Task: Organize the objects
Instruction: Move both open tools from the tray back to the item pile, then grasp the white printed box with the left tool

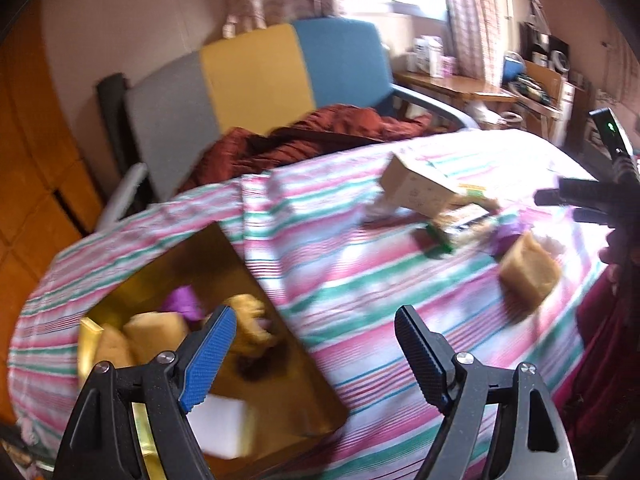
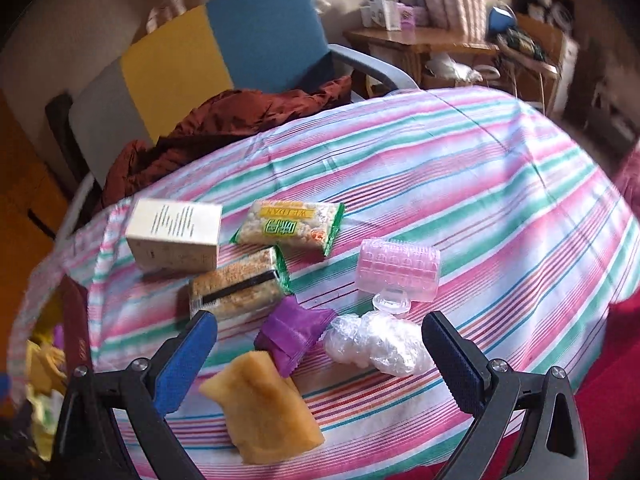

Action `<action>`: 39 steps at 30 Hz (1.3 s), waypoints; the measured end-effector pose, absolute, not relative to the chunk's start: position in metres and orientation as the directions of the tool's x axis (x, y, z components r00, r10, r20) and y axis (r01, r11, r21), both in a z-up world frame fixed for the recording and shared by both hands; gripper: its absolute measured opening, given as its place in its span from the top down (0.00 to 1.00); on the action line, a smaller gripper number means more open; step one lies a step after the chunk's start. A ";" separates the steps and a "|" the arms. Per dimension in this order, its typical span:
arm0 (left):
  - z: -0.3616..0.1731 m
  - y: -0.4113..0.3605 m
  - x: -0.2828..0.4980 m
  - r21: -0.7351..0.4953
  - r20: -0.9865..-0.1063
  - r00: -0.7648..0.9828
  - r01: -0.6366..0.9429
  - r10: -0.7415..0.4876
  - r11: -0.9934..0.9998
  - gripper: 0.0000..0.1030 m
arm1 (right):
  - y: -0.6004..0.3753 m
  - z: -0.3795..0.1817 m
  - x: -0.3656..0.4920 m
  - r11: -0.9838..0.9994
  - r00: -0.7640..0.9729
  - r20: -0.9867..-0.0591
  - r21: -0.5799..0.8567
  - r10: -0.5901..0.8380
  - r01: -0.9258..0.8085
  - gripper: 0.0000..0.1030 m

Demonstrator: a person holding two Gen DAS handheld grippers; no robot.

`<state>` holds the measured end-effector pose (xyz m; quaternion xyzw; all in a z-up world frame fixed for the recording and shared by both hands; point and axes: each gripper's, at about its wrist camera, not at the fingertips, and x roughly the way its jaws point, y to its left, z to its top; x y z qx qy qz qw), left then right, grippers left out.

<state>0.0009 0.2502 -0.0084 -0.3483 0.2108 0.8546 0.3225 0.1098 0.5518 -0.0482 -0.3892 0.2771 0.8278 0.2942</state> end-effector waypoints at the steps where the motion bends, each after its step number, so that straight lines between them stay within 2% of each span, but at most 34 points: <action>1: -0.011 0.258 0.001 0.127 -0.738 -0.533 -0.713 0.414 -0.690 0.19 | 0.556 -0.050 0.112 -0.655 -0.526 -0.808 0.250 0.265 -0.713 0.00; 12: -0.043 0.365 -0.014 0.011 -0.811 -0.305 -0.861 0.499 -0.508 0.20 | 0.574 -0.051 0.133 -0.557 -0.579 -0.779 0.377 0.241 -0.740 0.00; 17: -0.031 0.395 -0.036 0.006 -0.796 -0.310 -0.863 0.520 -0.505 0.20 | 0.583 -0.058 0.137 -0.514 -0.601 -0.777 0.444 0.188 -0.734 0.00; 20: -0.010 0.408 -0.050 0.055 -0.764 -0.356 -0.867 0.538 -0.495 0.18 | 0.579 -0.059 0.132 -0.534 -0.606 -0.777 0.444 0.171 -0.720 0.00; 23: -0.002 0.427 -0.055 0.169 -0.759 -0.352 -0.919 0.548 -0.355 0.16 | 0.577 -0.061 0.129 -0.547 -0.613 -0.777 0.455 0.142 -0.703 0.00; 26: -0.011 0.447 -0.062 0.251 -0.806 -0.311 -0.950 0.503 -0.185 0.14 | 0.576 -0.063 0.128 -0.549 -0.618 -0.776 0.466 0.122 -0.694 0.00; 29: -0.027 0.466 -0.069 0.313 -0.847 -0.302 -0.948 0.436 -0.048 0.08 | 0.577 -0.065 0.128 -0.544 -0.620 -0.777 0.477 0.106 -0.691 0.00; 34: -0.041 0.489 -0.074 0.313 -0.876 -0.265 -0.948 0.403 0.057 0.05 | 0.582 -0.067 0.131 -0.523 -0.629 -0.771 0.499 0.095 -0.691 0.00; 38: -0.057 0.508 -0.073 0.297 -0.900 -0.238 -0.948 0.365 0.115 0.05 | 0.584 -0.068 0.132 -0.508 -0.630 -0.772 0.509 0.088 -0.695 0.00; 39: -0.060 0.511 -0.073 0.297 -0.905 -0.239 -0.947 0.351 0.122 0.08 | 0.585 -0.069 0.132 -0.506 -0.627 -0.774 0.508 0.086 -0.697 0.00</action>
